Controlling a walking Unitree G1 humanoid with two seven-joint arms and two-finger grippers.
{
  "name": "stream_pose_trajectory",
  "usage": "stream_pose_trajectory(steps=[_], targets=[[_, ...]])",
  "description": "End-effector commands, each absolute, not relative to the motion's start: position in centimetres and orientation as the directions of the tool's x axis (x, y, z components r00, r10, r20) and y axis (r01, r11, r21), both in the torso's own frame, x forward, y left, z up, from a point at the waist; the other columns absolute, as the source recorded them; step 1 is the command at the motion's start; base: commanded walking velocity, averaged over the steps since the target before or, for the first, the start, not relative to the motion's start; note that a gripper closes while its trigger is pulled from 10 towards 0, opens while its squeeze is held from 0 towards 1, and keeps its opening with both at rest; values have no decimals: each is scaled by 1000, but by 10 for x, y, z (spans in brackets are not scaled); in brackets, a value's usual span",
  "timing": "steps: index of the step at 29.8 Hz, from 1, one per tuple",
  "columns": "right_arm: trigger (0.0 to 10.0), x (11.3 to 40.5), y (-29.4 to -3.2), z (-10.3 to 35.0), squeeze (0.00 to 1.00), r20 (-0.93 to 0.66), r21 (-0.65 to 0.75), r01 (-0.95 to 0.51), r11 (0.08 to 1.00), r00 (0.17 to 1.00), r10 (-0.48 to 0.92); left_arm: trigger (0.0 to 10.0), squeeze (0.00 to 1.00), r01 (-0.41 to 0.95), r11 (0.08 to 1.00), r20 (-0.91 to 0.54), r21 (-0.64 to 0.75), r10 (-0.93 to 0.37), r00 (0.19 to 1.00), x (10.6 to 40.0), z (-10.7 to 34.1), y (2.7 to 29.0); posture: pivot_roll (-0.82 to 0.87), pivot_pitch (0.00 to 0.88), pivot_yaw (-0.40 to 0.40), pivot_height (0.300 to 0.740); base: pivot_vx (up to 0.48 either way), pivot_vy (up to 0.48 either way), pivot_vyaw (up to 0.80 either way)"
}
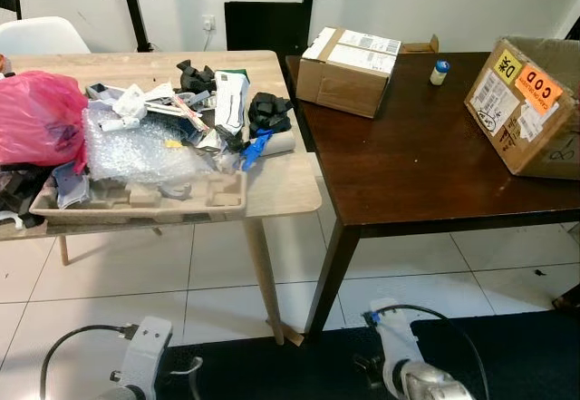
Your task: Picking trash to rubbish bin
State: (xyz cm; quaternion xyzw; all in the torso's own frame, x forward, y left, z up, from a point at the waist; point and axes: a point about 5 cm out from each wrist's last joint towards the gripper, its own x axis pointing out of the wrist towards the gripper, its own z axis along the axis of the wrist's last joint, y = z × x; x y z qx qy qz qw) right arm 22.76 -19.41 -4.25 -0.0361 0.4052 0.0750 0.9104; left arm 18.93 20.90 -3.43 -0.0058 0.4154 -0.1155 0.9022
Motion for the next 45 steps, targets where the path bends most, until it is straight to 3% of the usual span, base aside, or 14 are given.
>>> stream_pose_trajectory(steps=[1, 5, 6, 7, 8, 10, 13, 16, 24, 30, 45], targets=[[10000, 221, -197, -48, 0, -745, -16, -123, 992, 663, 70, 0, 0, 170, 981, -755, -92, -180, 630, 186, -40, 211, 19, 109, -7, 740, 0, 0, 0], [10000, 216, -200, -54, 0, -738, -21, -51, 998, 674, 19, 0, 0, 57, 996, -730, -71, -91, 677, 190, -42, 219, 19, 106, -2, 740, 0, 0, 0], [10000, 216, -201, -55, 0, -730, -27, -14, 1000, 684, -10, 8706, 0, -19, 997, -704, -72, -38, 709, 195, -42, 223, 17, 103, 0, 740, 0, 0, 0], [10000, 218, -201, -55, 0, -716, -29, 10, 1000, 698, -28, 10000, 0, -100, 992, -655, -75, 27, 756, 202, -37, 228, 14, 100, 4, 740, 0, 0, 0], [10000, 218, -201, -55, 0, -716, -29, 10, 1000, 698, -28, 10000, 0, -100, 992, -655, -75, 27, 756, 202, -37, 228, 14, 100, 4, 740, 0, 0, 0], [10000, 222, -201, -53, 0, -693, -38, 23, 999, 720, -43, 10000, 0, -196, 980, -580, -29, 143, 802, 211, -30, 237, 13, 96, 5, 740, 0, 0, 0], [10000, 227, -200, -49, 0, -673, -31, 38, 999, 738, -49, 10000, 0, -291, 955, -526, 57, 276, 804, 216, -23, 255, 14, 92, 5, 740, 0, 0, 0], [10000, 232, -200, -47, 0, -658, -25, 45, 999, 752, -50, 10000, 0, -319, 945, -501, 74, 312, 807, 219, -19, 262, 17, 90, 3, 740, 0, 0, 0], [10000, 239, -198, -43, 0, -635, -16, 36, 999, 771, -38, 10000, 0, -285, 956, -469, 64, 281, 837, 227, -14, 261, 18, 84, 3, 740, 0, 0, 0], [10000, 245, -195, -39, 0, -610, -6, -25, 1000, 792, 16, 10000, 0, -119, 990, -412, 76, 140, 900, 237, -7, 241, 15, 82, 3, 740, 0, 0, 0], [10000, 241, -199, -39, 0, -594, -7, -59, 998, 803, 43, 10000, 0, -78, 996, -370, 43, 88, 925, 240, -2, 235, 14, 97, 5, 740, 0, -84, 0]])
